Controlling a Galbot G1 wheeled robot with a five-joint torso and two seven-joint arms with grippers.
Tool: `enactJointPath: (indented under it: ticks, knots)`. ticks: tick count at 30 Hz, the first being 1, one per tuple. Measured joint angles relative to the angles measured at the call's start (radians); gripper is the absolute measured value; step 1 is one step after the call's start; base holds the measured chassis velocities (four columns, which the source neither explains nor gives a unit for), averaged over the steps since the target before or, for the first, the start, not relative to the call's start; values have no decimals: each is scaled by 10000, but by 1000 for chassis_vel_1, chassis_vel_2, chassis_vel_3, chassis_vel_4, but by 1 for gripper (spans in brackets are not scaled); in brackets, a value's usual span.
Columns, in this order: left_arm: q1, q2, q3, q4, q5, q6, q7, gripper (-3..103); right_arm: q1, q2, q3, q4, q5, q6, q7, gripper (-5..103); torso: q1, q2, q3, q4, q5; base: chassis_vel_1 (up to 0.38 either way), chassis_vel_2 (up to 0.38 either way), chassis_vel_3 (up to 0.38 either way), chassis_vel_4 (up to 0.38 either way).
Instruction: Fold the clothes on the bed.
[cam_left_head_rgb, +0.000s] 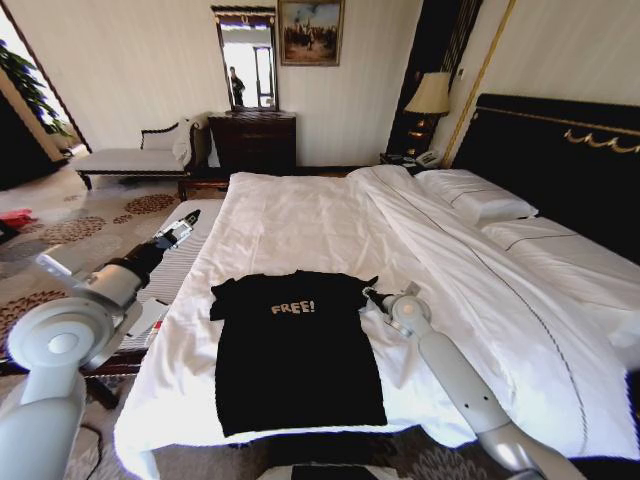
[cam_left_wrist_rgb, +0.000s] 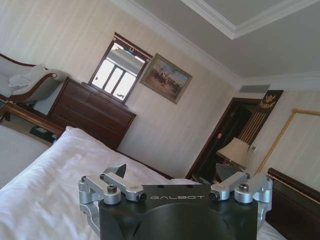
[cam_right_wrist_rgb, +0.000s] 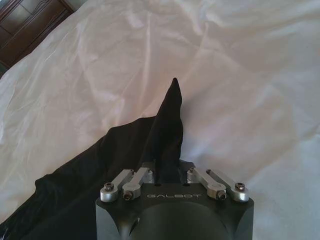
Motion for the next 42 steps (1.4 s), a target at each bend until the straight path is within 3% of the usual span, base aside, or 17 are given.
enactJointPath:
  ticks: [1,2,5,7,19,21,25,26,28,31,32,34,35,37,42]
  knots:
    - [-1,6,-8,1,-3,0,0,100,-33,-19,0,59,1,0,10,28,0,0,0,0,-1,0,0,0,0]
    - [-8,19,-25,11,-12,-3,1,100,-186,-107,4,311,7,-3,41,18,0,0,0,-1,-1,0,0,0,0]
    - [-13,20,-26,18,-16,-4,1,100,-273,-163,17,500,15,-6,70,12,0,0,0,-2,0,0,0,0,0]
    - [-16,-6,-26,20,-16,-5,2,100,-361,-256,88,735,20,-6,174,3,0,0,-1,0,0,0,0,0,0]
    - [-29,-89,31,46,18,-6,6,100,-924,-629,451,1248,-214,-30,421,-3,-1,0,-1,0,0,0,0,0,0]
    - [-43,-124,76,55,44,-6,7,100,-988,-617,518,1247,-354,-37,523,8,0,0,0,-1,0,0,0,0,0]
    - [-46,-144,91,74,60,-4,8,100,-1068,-636,570,1410,-435,-38,551,18,0,0,-1,-2,0,0,0,0,0]
    - [-46,-150,92,86,64,-4,8,100,-1104,-660,575,1522,-458,-41,613,29,0,0,-1,-1,0,0,0,0,0]
    - [-46,-151,91,99,65,-4,8,100,-1121,-671,573,1585,-475,-44,679,29,0,0,-1,-2,0,0,0,0,0]
    - [-53,-150,78,124,66,-2,8,100,-1129,-686,537,1729,-480,-48,908,45,0,0,-1,0,-2,0,0,0,0]
    - [-53,-150,78,124,66,-2,8,100,-1129,-686,537,1729,-480,-48,908,45,0,0,-1,0,-2,0,0,0,0]
    - [-55,-139,65,143,66,-2,8,100,-1118,-688,521,1764,-436,-52,964,56,0,0,0,-1,-1,0,0,0,0]
    - [-56,-136,60,150,66,-2,9,100,-1102,-689,509,1762,-431,-58,969,56,0,0,0,-2,-1,0,0,0,0]
    - [-56,-131,55,159,66,-2,11,100,-1003,-702,444,1611,-436,-133,959,67,0,0,-1,-1,-2,0,0,0,0]
    - [-35,-154,55,137,65,-2,13,100,-652,-688,263,788,-588,-168,631,83,0,0,0,-1,-1,0,0,0,0]
